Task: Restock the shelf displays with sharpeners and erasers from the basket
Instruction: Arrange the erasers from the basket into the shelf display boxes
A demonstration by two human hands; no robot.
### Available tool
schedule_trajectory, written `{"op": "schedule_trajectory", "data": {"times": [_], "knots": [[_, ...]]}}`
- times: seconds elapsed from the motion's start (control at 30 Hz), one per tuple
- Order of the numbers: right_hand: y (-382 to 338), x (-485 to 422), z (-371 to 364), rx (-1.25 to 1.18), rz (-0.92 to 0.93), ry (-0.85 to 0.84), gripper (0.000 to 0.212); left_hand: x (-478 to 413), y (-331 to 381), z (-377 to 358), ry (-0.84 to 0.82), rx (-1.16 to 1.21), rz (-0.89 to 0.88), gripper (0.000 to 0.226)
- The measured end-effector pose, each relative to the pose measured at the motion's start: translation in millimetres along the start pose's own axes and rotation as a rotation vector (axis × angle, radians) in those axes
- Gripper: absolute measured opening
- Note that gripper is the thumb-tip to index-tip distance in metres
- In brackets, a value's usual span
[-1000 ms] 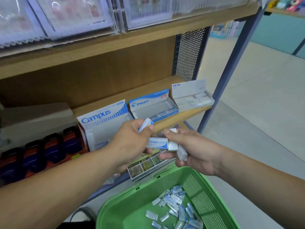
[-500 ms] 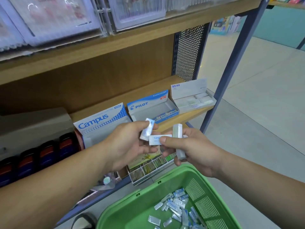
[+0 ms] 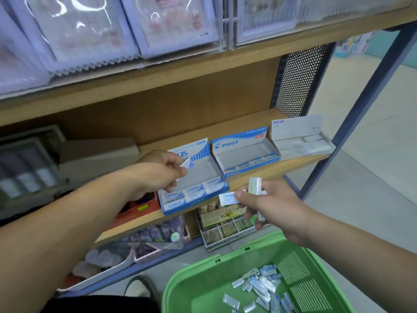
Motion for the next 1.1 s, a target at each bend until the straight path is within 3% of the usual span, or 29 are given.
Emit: {"op": "schedule_trajectory", "data": {"times": [0.3,0.6,0.7,0.83,0.97,1.1], "knots": [[-1.2,-13.4,-29.9,0.036,-0.021,0.04,0.017,-23.9,-1.0,21.9,0.171,-0.371,-0.132,0.022],[2.5,-22.2,-46.7,0.057,-0.024,-0.004,0.013,-27.9,-16.2,5.2,0.152,-0.669,-0.114,0.008],[5.5,-23.9,-44.6,0.043,-0.022,0.002,0.014,-29.2,-14.7,5.3,0.131,-0.667,-0.107,0.01],[5.0,-25.2,-41.0,0.022,-0.017,0.008,0.016,-33.0,3.5,8.5,0.281,-0.493,-0.173,0.011],[1.3,-27.3,-32.9,0.0,-0.006,0.044,0.018,-41.2,11.3,-24.0,0.118,-0.319,-0.152,0.009],[-0.7,-27.8,-26.5,-0.015,-0.007,0.062,0.017,-49.7,17.1,-41.8,0.079,-0.206,-0.115,0.011]]}}
Point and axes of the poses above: each hand's wrist, its own x-axis away from the middle knuckle, its own z-axis out of the back of the hand, y = z × x, the point moved 7 cm from there along -x, towards the middle knuckle, and after that the axes turned 14 degrees about z, right-handed, at the moved point
